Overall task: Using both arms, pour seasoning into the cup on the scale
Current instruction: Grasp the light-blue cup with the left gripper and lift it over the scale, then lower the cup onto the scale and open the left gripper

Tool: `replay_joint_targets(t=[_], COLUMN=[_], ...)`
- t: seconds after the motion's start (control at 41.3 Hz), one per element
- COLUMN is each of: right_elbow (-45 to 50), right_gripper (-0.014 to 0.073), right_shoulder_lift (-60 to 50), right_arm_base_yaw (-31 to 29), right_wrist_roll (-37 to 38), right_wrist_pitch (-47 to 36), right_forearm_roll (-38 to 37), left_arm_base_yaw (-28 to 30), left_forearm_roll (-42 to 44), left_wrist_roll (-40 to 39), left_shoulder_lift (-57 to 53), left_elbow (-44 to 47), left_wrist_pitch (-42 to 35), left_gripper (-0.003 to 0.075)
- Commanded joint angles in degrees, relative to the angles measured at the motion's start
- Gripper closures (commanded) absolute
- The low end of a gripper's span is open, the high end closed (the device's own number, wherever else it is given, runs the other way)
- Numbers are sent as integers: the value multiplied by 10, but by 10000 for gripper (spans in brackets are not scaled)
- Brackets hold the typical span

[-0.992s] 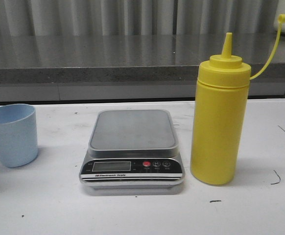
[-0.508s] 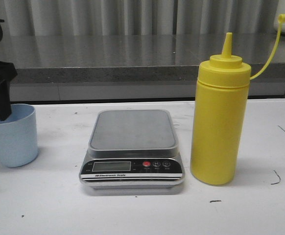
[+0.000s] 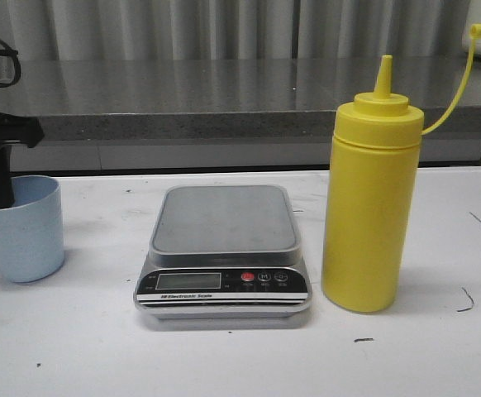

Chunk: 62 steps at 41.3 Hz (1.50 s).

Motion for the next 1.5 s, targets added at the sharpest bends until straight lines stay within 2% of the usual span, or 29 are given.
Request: replay_joint_targets(t=[0.0,0.194,0.363,0.532,0.653,1.065,1.476], right_elbow=[-15,-15,-15,-15,-15,-15,-15], right_gripper=[-31,-31,-31,-31,-31,-31,-31], right_shoulder_lift=[5,5,5,5,5,5,5], right_arm_base_yaw=[-3,-3,-3,-3,-3,-3,-3], right_wrist_roll=[-4,-4,-4,-4,-4,-4,-4], right_wrist_pitch=[-38,-38,-38,-38,-38,-38,-38], right_forearm_roll=[-3,-3,-3,-3,-3,-3,-3], left_arm_base_yaw=[-4,-4,-7,-32,-68,-187,-229], left_forearm_roll=[-10,-10,-10,-10,-9,-4,3], left_wrist_roll=[-1,-1,1,14,14,14,14], left_shoulder_lift=[-26,-26,-32,-48,-48,44,118], left_elbow=[-17,-17,-32,-118,-196,-376,-405], left_wrist_pitch=[-13,-13,4,71,118,165,155], left_gripper=[629,741,740,740,740,740,740])
